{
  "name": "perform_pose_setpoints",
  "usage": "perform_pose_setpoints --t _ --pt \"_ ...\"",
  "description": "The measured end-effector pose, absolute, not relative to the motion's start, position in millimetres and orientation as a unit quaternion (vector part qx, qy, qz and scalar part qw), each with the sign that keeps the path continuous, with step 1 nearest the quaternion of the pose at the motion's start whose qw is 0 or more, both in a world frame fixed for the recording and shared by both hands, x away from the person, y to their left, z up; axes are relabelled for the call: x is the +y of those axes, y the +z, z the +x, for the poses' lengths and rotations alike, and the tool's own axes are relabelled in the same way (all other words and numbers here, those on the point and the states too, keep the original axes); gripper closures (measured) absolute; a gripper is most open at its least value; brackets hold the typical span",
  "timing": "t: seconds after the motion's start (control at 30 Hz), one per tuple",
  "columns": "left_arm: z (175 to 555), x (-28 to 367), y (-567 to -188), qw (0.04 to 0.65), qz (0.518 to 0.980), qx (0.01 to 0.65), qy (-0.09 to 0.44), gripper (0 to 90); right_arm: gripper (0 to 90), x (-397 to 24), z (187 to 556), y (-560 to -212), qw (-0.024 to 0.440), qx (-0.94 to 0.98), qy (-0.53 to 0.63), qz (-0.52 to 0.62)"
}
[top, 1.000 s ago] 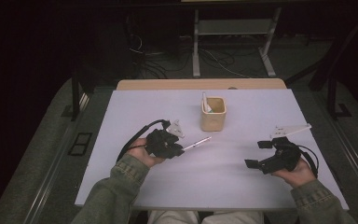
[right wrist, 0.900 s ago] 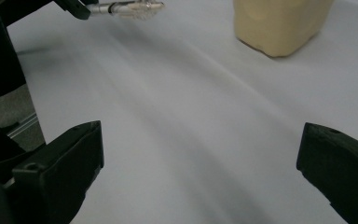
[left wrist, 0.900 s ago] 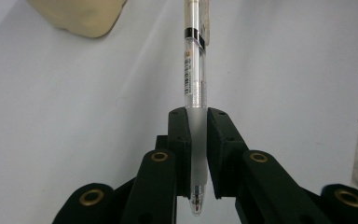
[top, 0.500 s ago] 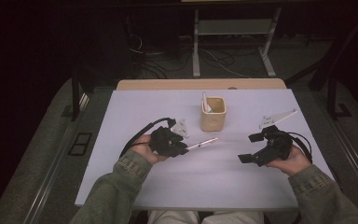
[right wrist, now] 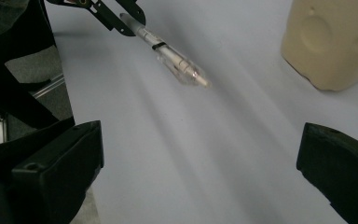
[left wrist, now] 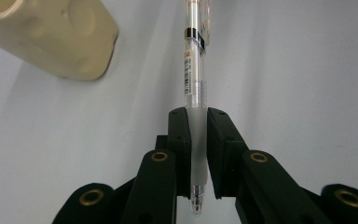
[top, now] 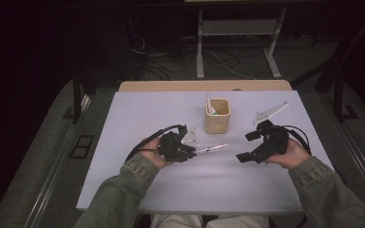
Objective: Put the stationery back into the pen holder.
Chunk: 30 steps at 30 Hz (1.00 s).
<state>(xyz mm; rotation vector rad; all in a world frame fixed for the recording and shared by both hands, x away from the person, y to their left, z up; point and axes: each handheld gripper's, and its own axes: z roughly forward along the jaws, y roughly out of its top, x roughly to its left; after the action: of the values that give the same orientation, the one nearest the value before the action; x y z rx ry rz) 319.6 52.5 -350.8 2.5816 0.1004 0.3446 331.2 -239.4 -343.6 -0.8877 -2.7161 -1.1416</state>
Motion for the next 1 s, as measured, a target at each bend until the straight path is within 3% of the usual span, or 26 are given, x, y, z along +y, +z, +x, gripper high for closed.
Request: perform_pose_setpoints --t 1.0 --pt "314.9 34.7 -355.9 0.257 0.957 -0.031 0.135 79.1 0.3 -196.1 362.8 -338.6 0.071 -0.918 -0.314 -0.233"
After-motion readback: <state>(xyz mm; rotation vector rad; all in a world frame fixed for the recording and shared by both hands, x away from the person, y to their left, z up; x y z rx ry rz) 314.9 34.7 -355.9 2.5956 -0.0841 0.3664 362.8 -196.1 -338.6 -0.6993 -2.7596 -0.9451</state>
